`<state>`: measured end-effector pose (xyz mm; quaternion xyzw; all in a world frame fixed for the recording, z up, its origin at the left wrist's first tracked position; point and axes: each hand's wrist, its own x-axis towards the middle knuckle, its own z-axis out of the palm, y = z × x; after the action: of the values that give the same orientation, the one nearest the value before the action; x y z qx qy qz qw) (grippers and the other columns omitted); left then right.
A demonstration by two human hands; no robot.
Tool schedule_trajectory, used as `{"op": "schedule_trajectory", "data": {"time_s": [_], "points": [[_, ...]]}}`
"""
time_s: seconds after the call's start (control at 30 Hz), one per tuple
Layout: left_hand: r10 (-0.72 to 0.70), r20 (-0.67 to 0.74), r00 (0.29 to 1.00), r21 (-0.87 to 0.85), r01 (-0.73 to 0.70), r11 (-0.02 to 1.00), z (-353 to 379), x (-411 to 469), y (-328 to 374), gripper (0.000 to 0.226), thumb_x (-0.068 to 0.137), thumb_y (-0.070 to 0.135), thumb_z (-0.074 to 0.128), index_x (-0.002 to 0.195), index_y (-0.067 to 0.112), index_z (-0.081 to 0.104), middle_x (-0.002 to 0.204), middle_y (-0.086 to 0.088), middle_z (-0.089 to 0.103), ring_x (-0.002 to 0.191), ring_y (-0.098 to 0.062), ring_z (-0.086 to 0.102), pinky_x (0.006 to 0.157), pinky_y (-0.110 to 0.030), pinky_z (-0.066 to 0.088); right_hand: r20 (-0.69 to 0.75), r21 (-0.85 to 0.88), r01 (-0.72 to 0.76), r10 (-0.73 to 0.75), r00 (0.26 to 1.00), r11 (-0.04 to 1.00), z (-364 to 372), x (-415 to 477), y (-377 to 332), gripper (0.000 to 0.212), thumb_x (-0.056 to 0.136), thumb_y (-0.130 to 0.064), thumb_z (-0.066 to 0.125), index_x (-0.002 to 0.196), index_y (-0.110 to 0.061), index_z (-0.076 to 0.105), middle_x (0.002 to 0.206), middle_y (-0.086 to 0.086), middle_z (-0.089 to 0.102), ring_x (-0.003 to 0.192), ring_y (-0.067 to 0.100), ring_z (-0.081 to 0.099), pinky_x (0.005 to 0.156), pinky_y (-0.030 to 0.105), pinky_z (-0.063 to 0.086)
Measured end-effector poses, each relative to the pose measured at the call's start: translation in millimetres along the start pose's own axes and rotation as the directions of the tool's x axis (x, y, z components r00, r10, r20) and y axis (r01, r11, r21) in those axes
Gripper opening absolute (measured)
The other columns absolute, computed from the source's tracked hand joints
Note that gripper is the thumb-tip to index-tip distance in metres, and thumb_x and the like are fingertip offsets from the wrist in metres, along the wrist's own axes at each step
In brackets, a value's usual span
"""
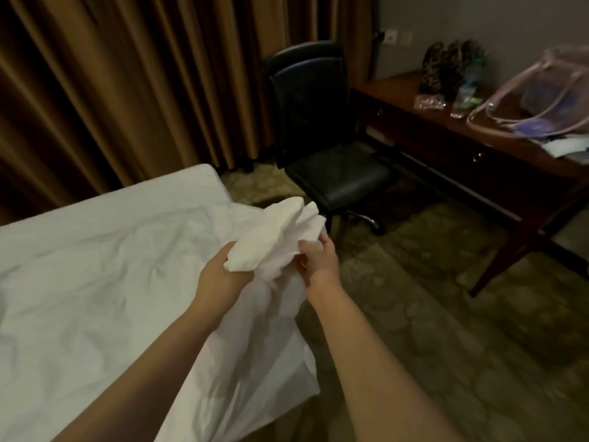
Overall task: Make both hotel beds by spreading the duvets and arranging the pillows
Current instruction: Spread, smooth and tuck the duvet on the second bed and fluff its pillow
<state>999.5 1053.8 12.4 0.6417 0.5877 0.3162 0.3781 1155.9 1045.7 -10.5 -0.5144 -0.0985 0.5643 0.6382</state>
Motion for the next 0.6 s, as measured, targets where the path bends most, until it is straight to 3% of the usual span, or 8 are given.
{"op": "schedule_trajectory", "data": {"time_s": [0.17, 0.3, 0.43, 0.53, 0.6], "points": [[0.041, 0.038, 0.998, -0.024, -0.040, 0.999, -25.2, 22.0, 8.3, 0.047, 0.086, 0.027, 0.067, 0.130, 0.021, 0.052, 0.116, 0.006, 0.055, 0.102, -0.015, 0.051, 0.085, -0.029, 0.040, -0.049, -0.026, 0.219, -0.220, 0.974, 0.975, 28.9, -13.0, -16.6, 0.034, 0.096, -0.014, 0.053, 0.125, -0.031, 0.049, 0.123, 0.003, 0.057, 0.106, 0.020, 0.060, 0.093, 0.038, 0.052], [0.042, -0.002, 0.999, -0.074, -0.042, 0.996, -32.9, 27.0, 19.0, 0.041, 0.091, 0.037, 0.058, 0.128, 0.022, 0.052, 0.120, 0.002, 0.057, 0.103, -0.017, 0.054, 0.087, -0.032, 0.044, -0.037, 0.027, 0.282, -0.281, 0.959, 0.959, 35.2, -30.9, -30.3, 0.038, 0.097, -0.015, 0.053, 0.133, -0.023, 0.045, 0.122, 0.005, 0.059, 0.104, 0.019, 0.063, 0.082, 0.031, 0.055], [0.090, 0.047, 0.995, 0.058, -0.093, 0.994, -31.9, 23.0, 41.9, 0.051, 0.088, 0.049, 0.056, 0.131, 0.025, 0.043, 0.124, 0.001, 0.055, 0.110, -0.022, 0.056, 0.091, -0.036, 0.046, 0.060, 0.057, 0.199, -0.202, 0.977, 0.978, 36.8, -47.0, -27.7, 0.041, 0.097, -0.017, 0.052, 0.137, -0.021, 0.047, 0.117, 0.006, 0.064, 0.100, 0.022, 0.067, 0.077, 0.033, 0.057], [0.159, 0.166, 0.973, 0.129, -0.181, 0.975, -17.9, 12.0, 52.5, 0.061, 0.087, 0.045, 0.059, 0.137, 0.020, 0.035, 0.116, -0.006, 0.062, 0.101, -0.023, 0.061, 0.088, -0.039, 0.050, 0.098, -0.074, 0.083, -0.076, 0.992, 0.994, 43.6, -57.8, -18.4, 0.027, 0.096, -0.020, 0.054, 0.122, -0.027, 0.055, 0.106, 0.004, 0.065, 0.093, 0.022, 0.067, 0.078, 0.037, 0.057], [0.146, 0.232, 0.962, 0.197, -0.194, 0.961, -7.5, 1.2, 46.4, 0.080, 0.086, 0.040, 0.063, 0.147, 0.022, 0.016, 0.130, -0.008, 0.053, 0.111, -0.022, 0.056, 0.092, -0.038, 0.050, 0.123, -0.193, 0.049, -0.025, 0.992, 0.980, 41.5, -56.9, -15.1, 0.015, 0.097, -0.023, 0.052, 0.110, -0.031, 0.055, 0.104, 0.002, 0.063, 0.086, 0.016, 0.063, 0.067, 0.030, 0.054]]}}
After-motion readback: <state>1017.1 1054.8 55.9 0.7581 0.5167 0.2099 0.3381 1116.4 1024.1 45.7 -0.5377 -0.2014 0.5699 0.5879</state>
